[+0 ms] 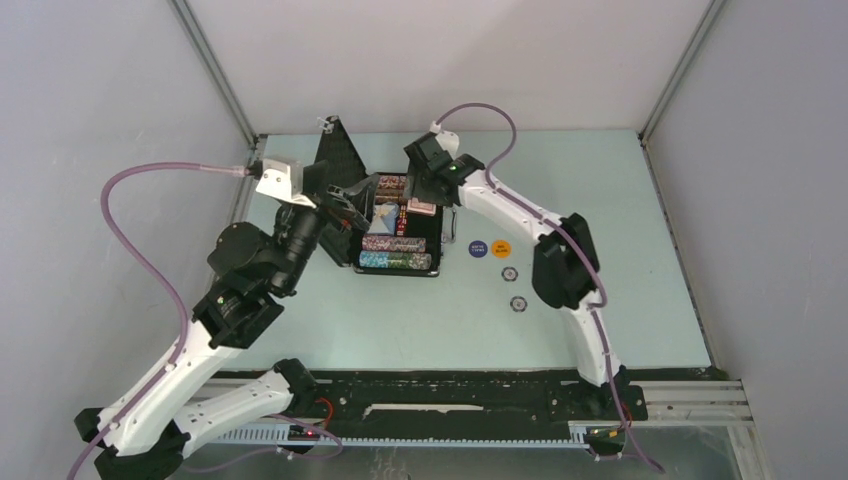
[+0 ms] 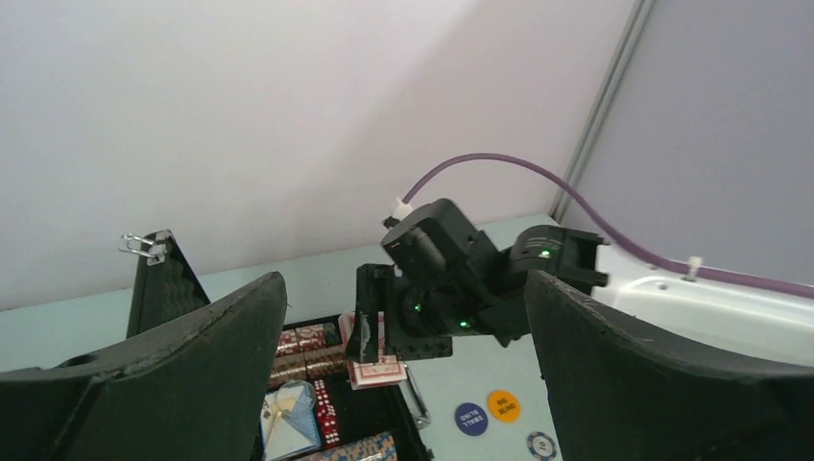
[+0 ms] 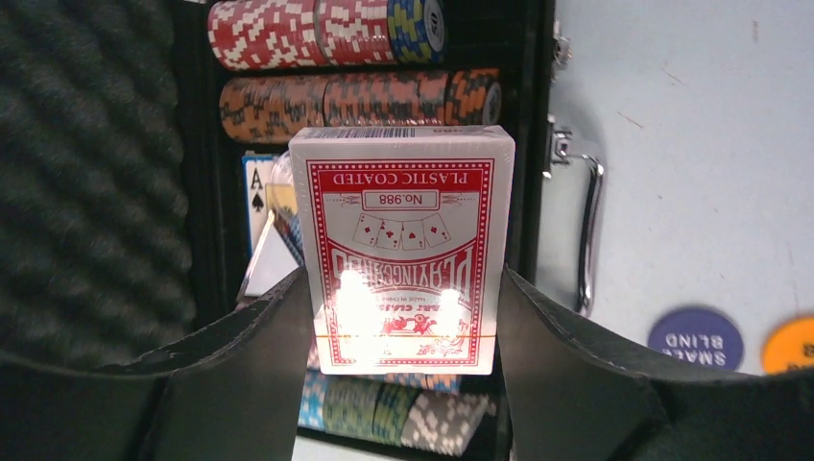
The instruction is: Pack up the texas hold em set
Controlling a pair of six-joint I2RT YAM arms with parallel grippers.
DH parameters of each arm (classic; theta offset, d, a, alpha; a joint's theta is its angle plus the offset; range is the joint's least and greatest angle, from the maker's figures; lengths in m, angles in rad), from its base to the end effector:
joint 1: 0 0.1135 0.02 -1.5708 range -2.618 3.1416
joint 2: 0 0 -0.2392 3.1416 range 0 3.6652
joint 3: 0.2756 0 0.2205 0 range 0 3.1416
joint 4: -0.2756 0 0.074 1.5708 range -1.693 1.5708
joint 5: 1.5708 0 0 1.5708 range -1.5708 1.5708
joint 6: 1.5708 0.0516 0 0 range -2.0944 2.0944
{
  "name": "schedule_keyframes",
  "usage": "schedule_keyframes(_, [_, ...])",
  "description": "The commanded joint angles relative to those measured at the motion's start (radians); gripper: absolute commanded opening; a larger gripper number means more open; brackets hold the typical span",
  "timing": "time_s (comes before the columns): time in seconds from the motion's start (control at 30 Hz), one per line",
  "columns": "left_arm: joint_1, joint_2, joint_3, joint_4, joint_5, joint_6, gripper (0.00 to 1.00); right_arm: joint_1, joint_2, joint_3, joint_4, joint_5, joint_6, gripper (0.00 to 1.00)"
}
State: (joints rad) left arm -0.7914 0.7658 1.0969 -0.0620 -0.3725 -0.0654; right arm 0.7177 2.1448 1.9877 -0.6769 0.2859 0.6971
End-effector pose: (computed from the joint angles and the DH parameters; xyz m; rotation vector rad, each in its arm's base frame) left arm 0.1163 -0.0909 0.4375 0.1606 1.3268 -0.4853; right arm 0.3499 0.2862 0.2490 0.1079 2.3847 0.3372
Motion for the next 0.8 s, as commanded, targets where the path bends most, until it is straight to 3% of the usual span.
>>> schedule_keyframes(0.0, [0.003,-0.028,-0.022,0.095,-0.036,0.064,0.99,0.011,0.117,0.216,-0.107,0.071,-0.020,0.59])
schedule_keyframes(0.1, [0.004,-0.030,-0.023,0.095,-0.021,0.085,0.98,0.008,0.176,0.284,-0.123,0.090,-0.030,0.59])
schedule_keyframes(0.57, [-0.008,0.023,-0.020,0.096,-0.040,0.104,0.98,0.017,0.278,0.304,-0.124,0.121,-0.065,0.59])
schedule_keyframes(0.67, [-0.069,0.061,0.048,0.025,-0.131,0.155,1.00,0.019,0.287,0.304,-0.117,0.126,-0.072,0.59])
schedule_keyframes(0.77, [-0.082,0.097,0.125,-0.071,-0.102,0.136,1.00,0.022,0.296,0.303,-0.110,0.121,-0.073,0.59])
